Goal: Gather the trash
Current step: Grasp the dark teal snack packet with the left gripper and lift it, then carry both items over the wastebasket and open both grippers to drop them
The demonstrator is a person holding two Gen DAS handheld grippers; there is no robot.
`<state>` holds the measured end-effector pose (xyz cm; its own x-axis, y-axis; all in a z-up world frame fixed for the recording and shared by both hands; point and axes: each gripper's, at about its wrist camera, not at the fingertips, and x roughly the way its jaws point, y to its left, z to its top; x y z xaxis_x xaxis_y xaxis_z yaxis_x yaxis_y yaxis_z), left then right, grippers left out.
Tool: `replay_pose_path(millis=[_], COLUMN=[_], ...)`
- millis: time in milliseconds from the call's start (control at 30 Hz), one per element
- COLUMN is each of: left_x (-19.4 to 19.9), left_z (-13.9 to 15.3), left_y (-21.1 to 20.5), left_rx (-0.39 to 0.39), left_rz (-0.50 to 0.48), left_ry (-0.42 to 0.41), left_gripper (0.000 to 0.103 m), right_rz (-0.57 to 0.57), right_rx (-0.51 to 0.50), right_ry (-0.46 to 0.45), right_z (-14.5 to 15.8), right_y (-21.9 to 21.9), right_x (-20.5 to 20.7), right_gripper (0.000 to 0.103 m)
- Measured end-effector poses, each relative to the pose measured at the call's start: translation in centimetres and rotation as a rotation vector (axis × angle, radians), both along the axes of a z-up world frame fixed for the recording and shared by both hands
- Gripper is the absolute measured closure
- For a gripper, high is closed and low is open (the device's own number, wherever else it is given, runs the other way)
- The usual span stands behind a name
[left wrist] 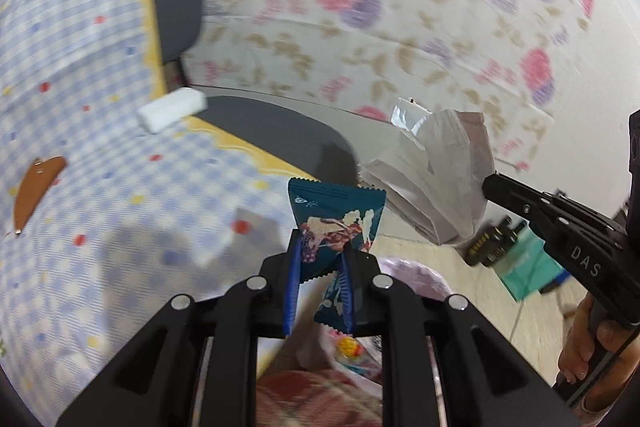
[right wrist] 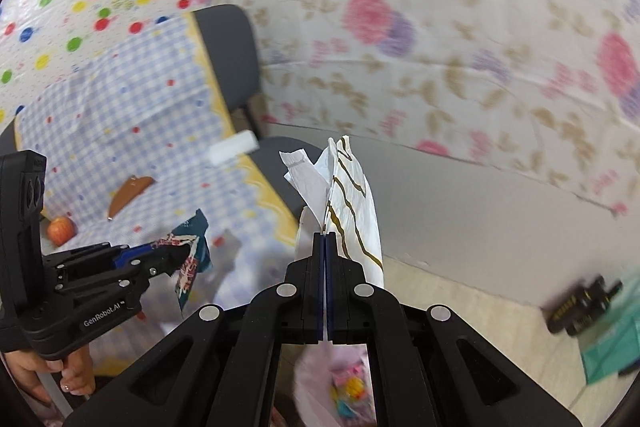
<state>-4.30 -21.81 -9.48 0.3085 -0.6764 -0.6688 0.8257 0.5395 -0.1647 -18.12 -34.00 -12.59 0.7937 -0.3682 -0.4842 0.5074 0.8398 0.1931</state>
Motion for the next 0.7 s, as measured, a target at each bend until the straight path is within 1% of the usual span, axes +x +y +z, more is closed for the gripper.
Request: replay_pose_path(millis=[200, 433, 533, 567, 600, 633, 700], left_x=[-4.2, -7.1, -7.7, -7.8, -7.8, -7.9, -8.0], left_z=[-1.5, -2.6, -2.9, -3.0, -3.0, -3.1, -3.2], left_y=[-2.3, -4.3, -5.4, -5.7, -5.9, -6.2, -6.6], left_rx=[0.009, 0.025, 0.050, 0.054, 0.058, 0.061, 0.066], left_rz=[-0.085, -0.152, -0.195, -0.200, -0.211, -0.218, -0.229], left_ry=[0.002, 0.004, 0.017, 0.017, 0.022, 0.025, 0.028], left_gripper=[0.088, 0.087, 0.077, 0.067, 0.053, 0.050, 0.050], right_rz=[-0.076, -0.109, -0.119, -0.120, -0.119, -0.120, -0.120], right_rx=[0.022, 0.021, 0.039, 0.043, 0.050, 0.055, 0.067], right_ry=[0.025, 0.037, 0.042, 0.043, 0.048, 0.048, 0.054], right_z=[-2.2, -3.2, -3.6, -3.7, -4.0, -4.2, -4.7], right_y=[-0.7, -0.9, -1.6, -1.8, -2.0, -2.1, -2.4], right_x=[-4.4, -7.1, -7.6, -7.7, -7.7, -7.8, -7.8], right_gripper=[0.102, 0.102, 0.102, 0.102, 0.102, 0.102, 0.102])
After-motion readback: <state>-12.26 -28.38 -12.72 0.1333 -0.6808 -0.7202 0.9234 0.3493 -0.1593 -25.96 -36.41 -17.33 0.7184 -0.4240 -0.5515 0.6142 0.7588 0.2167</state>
